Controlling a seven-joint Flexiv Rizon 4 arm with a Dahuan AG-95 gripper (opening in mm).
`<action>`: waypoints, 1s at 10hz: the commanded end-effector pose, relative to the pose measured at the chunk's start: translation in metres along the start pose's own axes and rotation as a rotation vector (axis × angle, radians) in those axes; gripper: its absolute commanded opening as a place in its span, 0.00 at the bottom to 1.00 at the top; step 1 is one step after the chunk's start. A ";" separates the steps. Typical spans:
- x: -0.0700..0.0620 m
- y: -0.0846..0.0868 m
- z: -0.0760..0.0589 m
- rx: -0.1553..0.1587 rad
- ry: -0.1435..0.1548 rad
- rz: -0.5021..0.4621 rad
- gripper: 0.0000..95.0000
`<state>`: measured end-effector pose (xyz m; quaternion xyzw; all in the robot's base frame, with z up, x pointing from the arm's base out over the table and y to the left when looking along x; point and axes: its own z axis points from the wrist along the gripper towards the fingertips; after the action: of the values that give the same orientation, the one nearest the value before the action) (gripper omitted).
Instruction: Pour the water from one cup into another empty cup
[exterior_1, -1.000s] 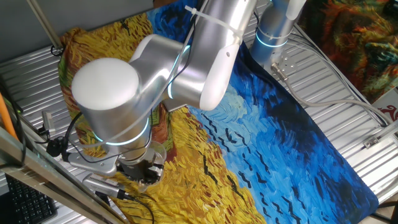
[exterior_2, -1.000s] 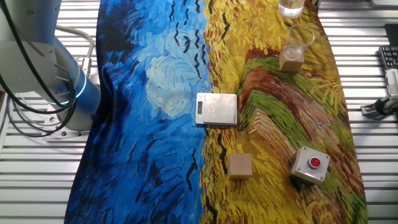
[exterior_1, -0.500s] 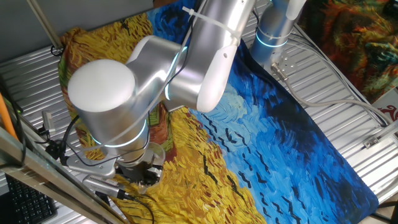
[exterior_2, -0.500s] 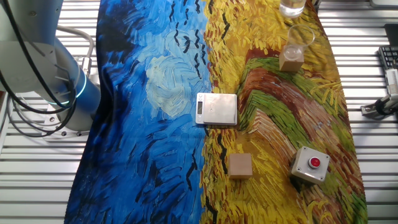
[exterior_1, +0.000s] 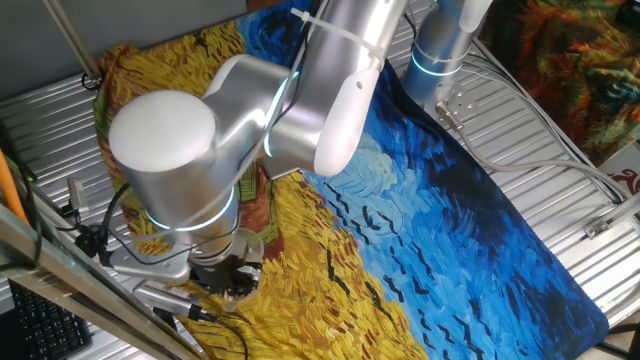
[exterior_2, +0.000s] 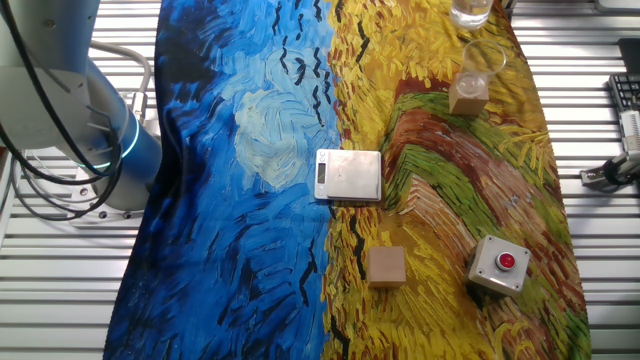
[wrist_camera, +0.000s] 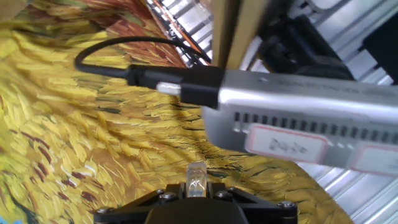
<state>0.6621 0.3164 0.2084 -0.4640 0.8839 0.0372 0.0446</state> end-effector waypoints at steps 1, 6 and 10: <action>-0.001 0.000 0.000 0.003 0.010 -0.046 0.00; -0.002 0.000 0.001 -0.004 0.005 -0.188 0.00; -0.003 0.000 0.002 -0.008 -0.007 -0.257 0.00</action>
<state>0.6638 0.3194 0.2065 -0.5726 0.8175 0.0369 0.0494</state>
